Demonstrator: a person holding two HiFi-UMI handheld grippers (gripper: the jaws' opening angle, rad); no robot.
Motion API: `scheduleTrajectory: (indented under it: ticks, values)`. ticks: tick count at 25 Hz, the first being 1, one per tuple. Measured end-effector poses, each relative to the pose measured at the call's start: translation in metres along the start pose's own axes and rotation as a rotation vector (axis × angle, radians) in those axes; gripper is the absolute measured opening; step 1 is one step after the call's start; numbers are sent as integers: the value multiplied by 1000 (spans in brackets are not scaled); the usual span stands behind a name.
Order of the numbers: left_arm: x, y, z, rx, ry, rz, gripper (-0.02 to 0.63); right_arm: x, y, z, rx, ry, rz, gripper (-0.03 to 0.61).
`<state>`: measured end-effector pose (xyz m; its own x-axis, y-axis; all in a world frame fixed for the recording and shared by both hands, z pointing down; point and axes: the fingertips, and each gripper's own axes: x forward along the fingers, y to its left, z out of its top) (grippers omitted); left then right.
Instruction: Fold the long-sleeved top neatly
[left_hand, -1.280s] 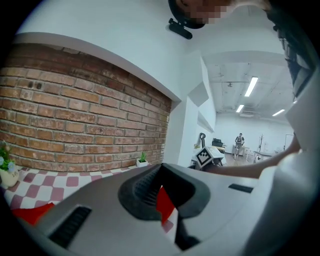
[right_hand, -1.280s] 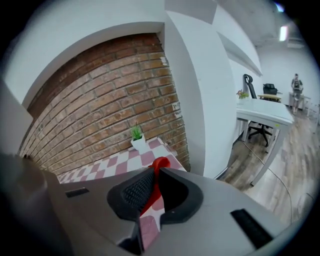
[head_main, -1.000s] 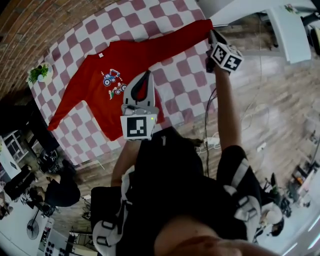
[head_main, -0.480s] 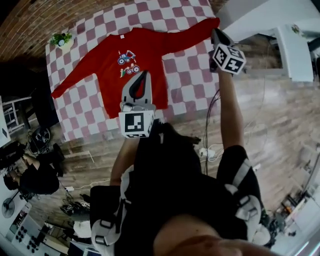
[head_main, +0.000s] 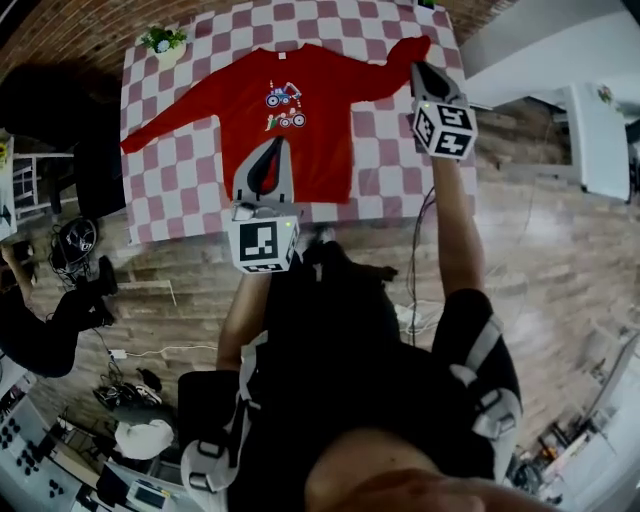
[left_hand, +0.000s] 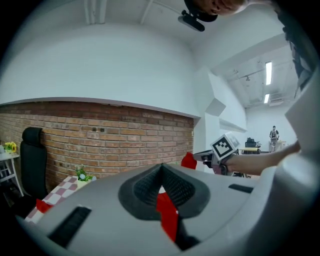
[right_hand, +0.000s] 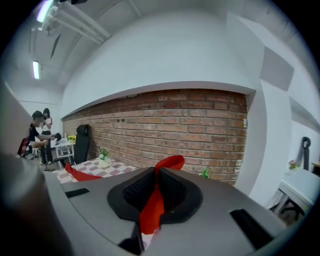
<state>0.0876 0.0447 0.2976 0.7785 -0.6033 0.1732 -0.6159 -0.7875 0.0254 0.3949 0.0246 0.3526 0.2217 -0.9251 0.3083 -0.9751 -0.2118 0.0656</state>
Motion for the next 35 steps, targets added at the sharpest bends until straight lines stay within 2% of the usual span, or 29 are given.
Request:
scheduleTrajectory:
  ticks: [5,10,13,18,23,28,35]
  values:
    - [-26,33,-2,-37,-10,54,5,-5,56,9,-90,-10,56,28]
    - [-50,68,-12,12,-4,67,5,-4,114,15,-190,-17,102,28]
    - [-65,89,-17,-28,0,80,5,1,159,19,-257,-19,138,28]
    - [-86,128,-33,-24,23,86,5,12,231,2,-347,7,193,28]
    - [-104,155,-41,-30,39,90,5,22,300,-45,-425,75,254,28]
    - [-121,183,-39,-40,48,112,5,36,362,-115,-487,172,320,28]
    - [-133,208,-56,-65,68,137,5,39,433,-211,-607,279,412,28]
